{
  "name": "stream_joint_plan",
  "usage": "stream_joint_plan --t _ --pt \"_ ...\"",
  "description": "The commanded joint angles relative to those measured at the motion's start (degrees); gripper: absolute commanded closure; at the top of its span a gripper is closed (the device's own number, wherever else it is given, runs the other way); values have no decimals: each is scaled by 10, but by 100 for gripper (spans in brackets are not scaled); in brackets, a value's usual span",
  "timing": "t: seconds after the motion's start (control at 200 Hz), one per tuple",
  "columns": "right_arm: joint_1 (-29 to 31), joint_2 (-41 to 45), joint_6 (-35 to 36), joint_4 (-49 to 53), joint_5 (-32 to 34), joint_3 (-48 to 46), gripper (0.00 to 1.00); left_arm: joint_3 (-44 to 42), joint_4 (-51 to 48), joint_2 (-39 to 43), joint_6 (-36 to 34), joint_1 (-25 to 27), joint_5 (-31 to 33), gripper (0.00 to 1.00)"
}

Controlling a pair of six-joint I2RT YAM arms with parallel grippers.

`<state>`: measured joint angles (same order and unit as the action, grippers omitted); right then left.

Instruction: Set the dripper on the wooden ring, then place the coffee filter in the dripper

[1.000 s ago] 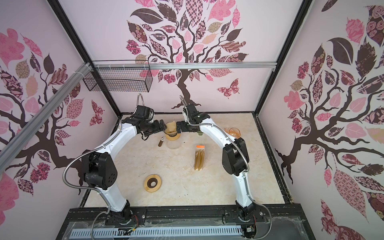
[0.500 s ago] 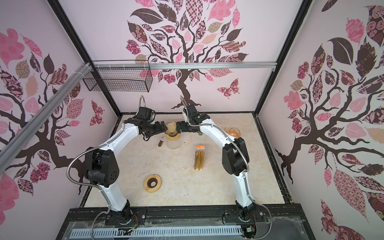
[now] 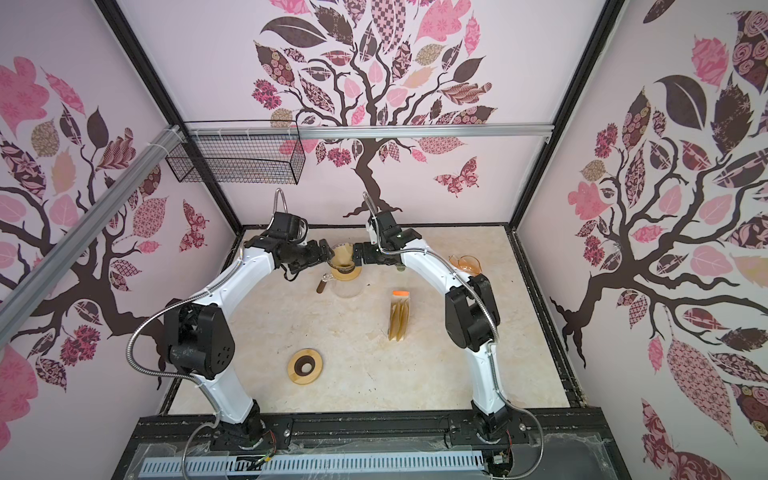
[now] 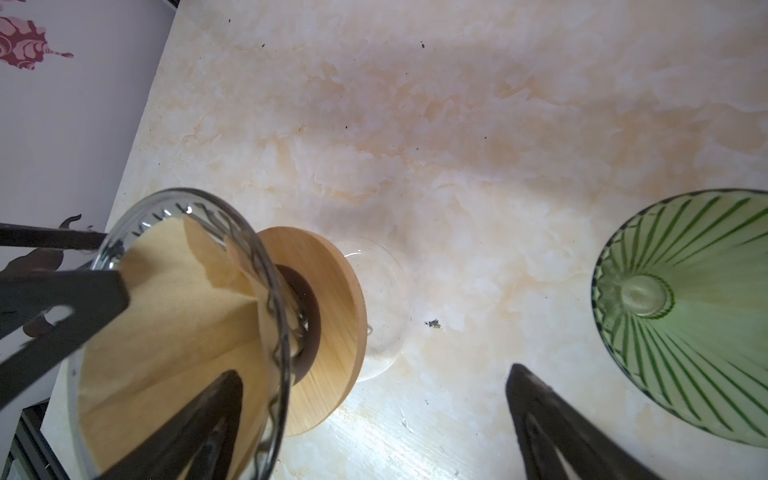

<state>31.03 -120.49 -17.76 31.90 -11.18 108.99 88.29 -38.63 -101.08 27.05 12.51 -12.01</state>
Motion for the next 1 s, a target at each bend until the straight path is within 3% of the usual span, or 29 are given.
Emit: stream_joint_plan --t 0.0,0.49,0.995 --pt "-2 27 5 13 1 3 0 -11 6 36 -3 -3 -8 3" --pt "-2 34 2 16 -28 35 0 -48 -18 44 -28 22 -9 3" --pt "-8 -24 11 65 6 121 0 -51 -21 26 -33 23 -7 3"
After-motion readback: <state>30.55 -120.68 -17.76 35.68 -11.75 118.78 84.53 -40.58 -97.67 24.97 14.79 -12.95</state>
